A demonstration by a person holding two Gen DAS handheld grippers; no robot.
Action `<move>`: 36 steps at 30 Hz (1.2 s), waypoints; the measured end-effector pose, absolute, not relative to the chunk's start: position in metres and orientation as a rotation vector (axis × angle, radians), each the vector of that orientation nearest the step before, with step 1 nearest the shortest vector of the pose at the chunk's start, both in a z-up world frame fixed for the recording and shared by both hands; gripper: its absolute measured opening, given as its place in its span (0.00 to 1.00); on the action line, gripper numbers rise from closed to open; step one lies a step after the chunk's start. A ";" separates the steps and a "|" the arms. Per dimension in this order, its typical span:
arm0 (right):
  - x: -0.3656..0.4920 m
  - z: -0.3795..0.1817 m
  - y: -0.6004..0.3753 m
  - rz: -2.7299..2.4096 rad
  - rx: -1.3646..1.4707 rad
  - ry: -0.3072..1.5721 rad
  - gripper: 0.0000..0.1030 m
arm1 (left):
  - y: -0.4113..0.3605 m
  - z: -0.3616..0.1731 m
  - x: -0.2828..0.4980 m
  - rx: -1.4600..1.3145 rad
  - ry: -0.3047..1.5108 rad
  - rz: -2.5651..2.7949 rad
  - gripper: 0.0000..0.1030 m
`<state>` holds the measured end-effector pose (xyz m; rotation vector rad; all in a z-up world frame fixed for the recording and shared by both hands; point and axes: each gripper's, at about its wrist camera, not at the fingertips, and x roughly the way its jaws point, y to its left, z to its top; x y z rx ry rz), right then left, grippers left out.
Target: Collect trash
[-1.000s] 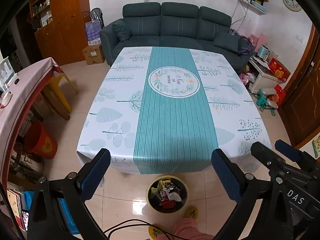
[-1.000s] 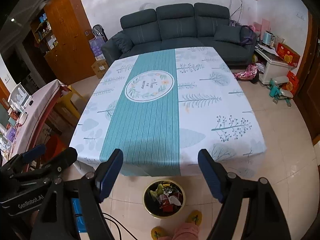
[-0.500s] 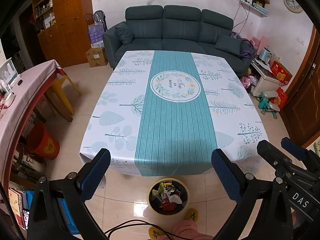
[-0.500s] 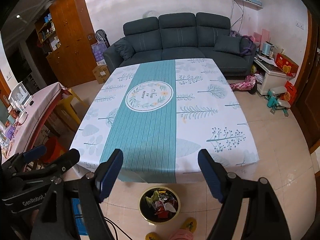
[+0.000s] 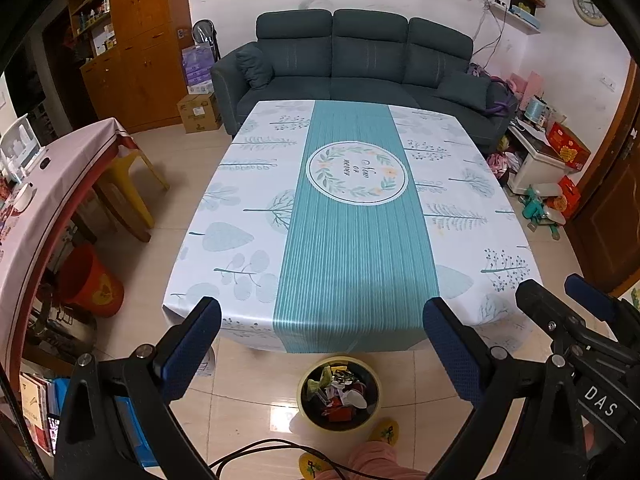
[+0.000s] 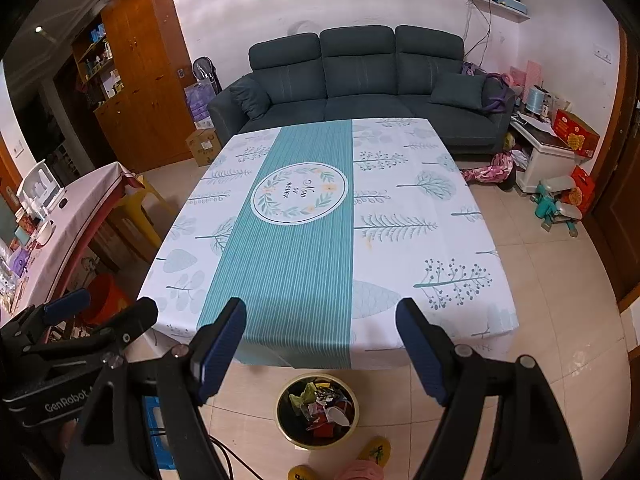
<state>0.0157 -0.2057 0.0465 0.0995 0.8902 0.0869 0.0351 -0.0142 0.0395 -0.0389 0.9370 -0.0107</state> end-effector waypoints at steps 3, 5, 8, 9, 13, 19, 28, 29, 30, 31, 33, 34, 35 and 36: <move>0.018 0.046 -0.206 0.090 0.099 0.893 0.75 | -0.014 0.039 0.037 -0.039 0.938 -0.008 0.97; 0.020 0.046 -0.206 0.091 0.098 0.893 0.75 | -0.014 0.039 0.037 -0.038 0.938 -0.008 0.97; 0.021 0.045 -0.205 0.092 0.099 0.895 0.75 | -0.014 0.038 0.038 -0.037 0.941 -0.006 0.97; 0.023 0.044 -0.204 0.094 0.098 0.897 0.75 | -0.014 0.038 0.039 -0.038 0.942 -0.005 0.97; 0.028 0.042 -0.205 0.099 0.099 0.902 0.75 | -0.014 0.037 0.043 -0.035 0.953 -0.002 0.97; 0.031 0.038 -0.206 0.105 0.103 0.911 0.75 | -0.015 0.034 0.046 -0.030 0.967 -0.001 0.97; 0.035 0.035 -0.207 0.109 0.108 0.924 0.75 | -0.016 0.033 0.047 -0.027 0.975 0.003 0.97; 0.035 0.034 -0.208 0.109 0.109 0.925 0.75 | -0.016 0.033 0.047 -0.028 0.974 0.003 0.97; 0.036 0.034 -0.208 0.109 0.110 0.925 0.75 | -0.016 0.033 0.047 -0.028 0.975 0.004 0.97; 0.036 0.034 -0.208 0.109 0.110 0.925 0.75 | -0.016 0.033 0.047 -0.028 0.975 0.003 0.97; 0.036 0.034 -0.208 0.110 0.108 0.926 0.75 | -0.015 0.033 0.047 -0.026 0.977 0.002 0.97; 0.036 0.034 -0.208 0.110 0.107 0.925 0.75 | -0.015 0.033 0.047 -0.026 0.976 0.002 0.97; 0.036 0.034 -0.208 0.109 0.107 0.923 0.75 | -0.015 0.033 0.047 -0.025 0.976 0.002 0.97; 0.036 0.034 -0.208 0.110 0.107 0.923 0.75 | -0.015 0.033 0.047 -0.024 0.976 0.002 0.97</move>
